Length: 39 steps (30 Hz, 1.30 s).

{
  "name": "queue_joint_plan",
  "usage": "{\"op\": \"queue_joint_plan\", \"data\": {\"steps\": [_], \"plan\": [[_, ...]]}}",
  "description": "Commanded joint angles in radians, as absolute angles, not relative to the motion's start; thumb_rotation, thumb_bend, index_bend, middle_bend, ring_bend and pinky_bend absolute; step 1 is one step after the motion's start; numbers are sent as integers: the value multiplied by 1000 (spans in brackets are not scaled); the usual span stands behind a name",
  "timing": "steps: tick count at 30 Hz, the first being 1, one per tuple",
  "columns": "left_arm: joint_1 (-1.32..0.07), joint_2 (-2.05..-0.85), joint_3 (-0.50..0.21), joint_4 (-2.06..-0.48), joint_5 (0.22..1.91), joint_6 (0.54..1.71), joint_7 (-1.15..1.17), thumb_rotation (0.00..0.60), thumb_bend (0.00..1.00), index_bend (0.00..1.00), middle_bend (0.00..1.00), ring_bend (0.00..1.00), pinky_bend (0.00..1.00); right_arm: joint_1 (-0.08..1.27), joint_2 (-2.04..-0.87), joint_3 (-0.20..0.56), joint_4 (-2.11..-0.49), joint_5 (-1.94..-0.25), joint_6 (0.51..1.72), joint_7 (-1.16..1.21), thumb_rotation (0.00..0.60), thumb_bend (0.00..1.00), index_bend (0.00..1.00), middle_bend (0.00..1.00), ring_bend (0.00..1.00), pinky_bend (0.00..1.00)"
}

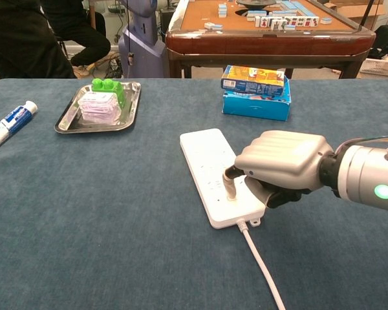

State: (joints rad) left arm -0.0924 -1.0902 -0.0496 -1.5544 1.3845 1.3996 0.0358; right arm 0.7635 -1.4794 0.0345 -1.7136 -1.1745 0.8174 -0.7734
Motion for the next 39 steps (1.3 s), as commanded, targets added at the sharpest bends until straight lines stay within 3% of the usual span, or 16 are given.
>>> {"op": "queue_joint_plan", "data": {"steps": [1, 12, 18, 20, 24, 27, 31, 35, 39], "plan": [[-92, -1091, -50, -1554, 1385, 1401, 36, 600, 50, 462, 359, 367, 552, 769, -1482, 31, -1708, -1166, 819, -772, 600, 961, 358, 986, 1000, 1000], [-92, -1091, -49, -1553, 1386, 1400, 37, 600, 50, 463, 359, 367, 552, 800, -1492, 4, -1697, -1102, 818, -801, 600, 967, 358, 986, 1000, 1000], [-92, -1093, -48, -1552, 1387, 1399, 39, 600, 50, 461, 359, 367, 552, 779, -1449, 11, -1763, -1222, 904, -736, 600, 959, 343, 964, 1000, 1000], [-92, -1094, -48, -1550, 1388, 1400, 40, 600, 50, 453, 359, 367, 552, 760, -1411, 6, -1804, -1289, 951, -708, 600, 906, 307, 911, 999, 1000], [-90, -1094, -48, -1554, 1396, 1410, 42, 600, 50, 431, 359, 367, 552, 706, -1317, -17, -1879, -1396, 1059, -680, 600, 660, 267, 726, 887, 997], [-88, -1093, -46, -1559, 1405, 1418, 47, 600, 50, 427, 359, 367, 552, 642, -1239, -42, -1926, -1453, 1160, -684, 600, 509, 267, 583, 718, 903], [-87, -1090, -41, -1569, 1421, 1426, 49, 600, 50, 425, 359, 367, 552, 523, -1158, -75, -1938, -1499, 1328, -683, 600, 363, 268, 429, 494, 652], [-88, -1084, -32, -1574, 1455, 1435, 34, 600, 50, 413, 359, 367, 552, 412, -1127, -95, -1886, -1505, 1457, -604, 600, 327, 269, 361, 402, 471], [-91, -1070, -19, -1578, 1494, 1440, -6, 600, 50, 396, 359, 364, 553, 315, -1128, -102, -1806, -1490, 1552, -521, 600, 323, 274, 349, 383, 400]]}}
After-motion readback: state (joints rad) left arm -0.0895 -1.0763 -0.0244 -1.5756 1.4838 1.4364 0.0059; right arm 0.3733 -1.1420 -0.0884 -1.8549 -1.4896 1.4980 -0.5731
